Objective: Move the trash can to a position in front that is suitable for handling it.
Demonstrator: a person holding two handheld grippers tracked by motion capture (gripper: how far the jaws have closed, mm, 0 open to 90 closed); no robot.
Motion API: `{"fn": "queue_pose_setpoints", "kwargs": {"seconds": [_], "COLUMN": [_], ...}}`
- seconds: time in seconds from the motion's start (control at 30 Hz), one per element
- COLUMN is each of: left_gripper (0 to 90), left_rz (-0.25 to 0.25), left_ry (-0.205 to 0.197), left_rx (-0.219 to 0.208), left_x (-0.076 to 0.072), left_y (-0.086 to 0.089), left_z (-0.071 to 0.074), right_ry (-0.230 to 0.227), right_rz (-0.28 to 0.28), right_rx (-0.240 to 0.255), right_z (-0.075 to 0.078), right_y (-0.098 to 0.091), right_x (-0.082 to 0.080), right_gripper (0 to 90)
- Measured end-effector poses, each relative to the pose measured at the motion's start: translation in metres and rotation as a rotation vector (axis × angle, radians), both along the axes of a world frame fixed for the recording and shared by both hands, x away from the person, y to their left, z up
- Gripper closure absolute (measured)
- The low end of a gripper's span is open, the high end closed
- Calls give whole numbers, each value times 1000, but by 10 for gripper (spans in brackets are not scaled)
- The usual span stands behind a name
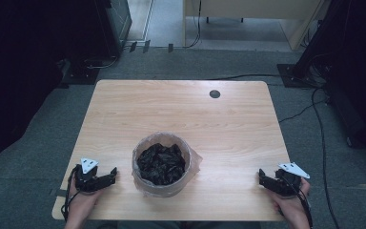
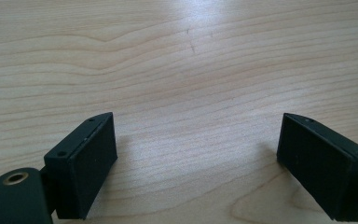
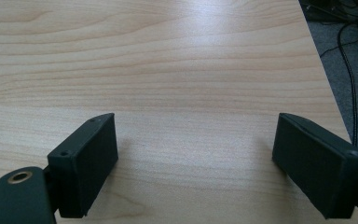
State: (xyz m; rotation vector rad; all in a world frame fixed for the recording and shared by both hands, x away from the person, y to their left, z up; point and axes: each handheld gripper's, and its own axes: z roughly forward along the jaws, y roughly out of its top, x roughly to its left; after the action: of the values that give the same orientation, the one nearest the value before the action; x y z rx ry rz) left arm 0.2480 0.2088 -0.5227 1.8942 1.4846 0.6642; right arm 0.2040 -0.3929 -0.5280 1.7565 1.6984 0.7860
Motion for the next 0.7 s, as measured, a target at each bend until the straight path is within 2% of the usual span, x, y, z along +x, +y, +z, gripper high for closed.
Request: {"fn": "queue_pose_setpoints", "kwargs": {"seconds": [0.37,0.5,0.6,0.7], "left_gripper": [116,130,131,142], "left_rz": [-4,14,10,2], "left_ry": [-1,-4,-10,-24], "left_rx": [0,1,-43,-62], "left_x": [0,1,-1,-3], "left_y": [0,-1,-6,-11], "left_z": [0,1,5,9], "right_ry": [1,1,1,1], "right_rz": [0,0,0,0], "right_rx": [0,0,0,-1], "right_z": [0,0,0,0], "right_y": [0,0,0,0], "right_x": [0,0,0,0], "right_gripper": [140,141,140,140]}}
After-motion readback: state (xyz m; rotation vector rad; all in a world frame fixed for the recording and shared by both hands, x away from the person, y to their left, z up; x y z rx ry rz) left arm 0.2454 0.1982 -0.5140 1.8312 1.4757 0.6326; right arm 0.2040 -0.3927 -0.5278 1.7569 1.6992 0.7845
